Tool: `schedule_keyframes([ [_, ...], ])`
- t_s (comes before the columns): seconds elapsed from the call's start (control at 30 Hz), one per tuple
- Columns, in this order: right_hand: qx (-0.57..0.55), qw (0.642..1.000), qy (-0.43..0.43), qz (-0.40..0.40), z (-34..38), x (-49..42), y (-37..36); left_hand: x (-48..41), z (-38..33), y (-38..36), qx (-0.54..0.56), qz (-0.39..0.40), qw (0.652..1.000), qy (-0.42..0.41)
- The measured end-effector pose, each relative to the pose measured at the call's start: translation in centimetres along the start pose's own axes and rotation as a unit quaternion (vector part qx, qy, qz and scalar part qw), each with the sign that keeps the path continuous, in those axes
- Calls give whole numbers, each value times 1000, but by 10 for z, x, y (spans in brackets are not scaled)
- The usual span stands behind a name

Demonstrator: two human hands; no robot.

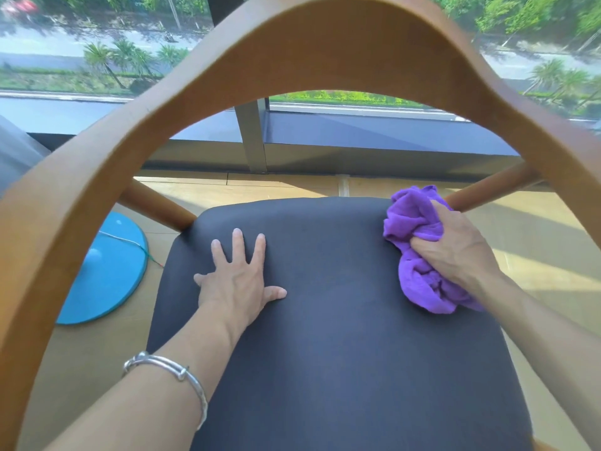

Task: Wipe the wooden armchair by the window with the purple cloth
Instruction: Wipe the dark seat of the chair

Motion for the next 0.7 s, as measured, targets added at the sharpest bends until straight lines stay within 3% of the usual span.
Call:
schedule_keyframes([
  [0.2,63,997,34,-2,51,1,-40,1,4,-5,-9,-16,1000,-11],
  [0.43,50,978,182,83,153,54,-121,3,7,-9,8,-18,999,-33],
  [0.6,64,972,198,107,137,53,-111,14,25,-10,-6,-19,996,-87],
  [0.7,30,986,156,51,109,34,-75,22,35,-15,14,-17,995,-100],
])
Point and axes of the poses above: each hand's wrist, its own x-axis away from the middle knuckle, its own y-axis out of the back of the hand, z = x × y, the point moved 5 cm from there along -x, towards the middle knuckle, and after that the axes turned 9 degrees about -x, right-handed, at the moved point
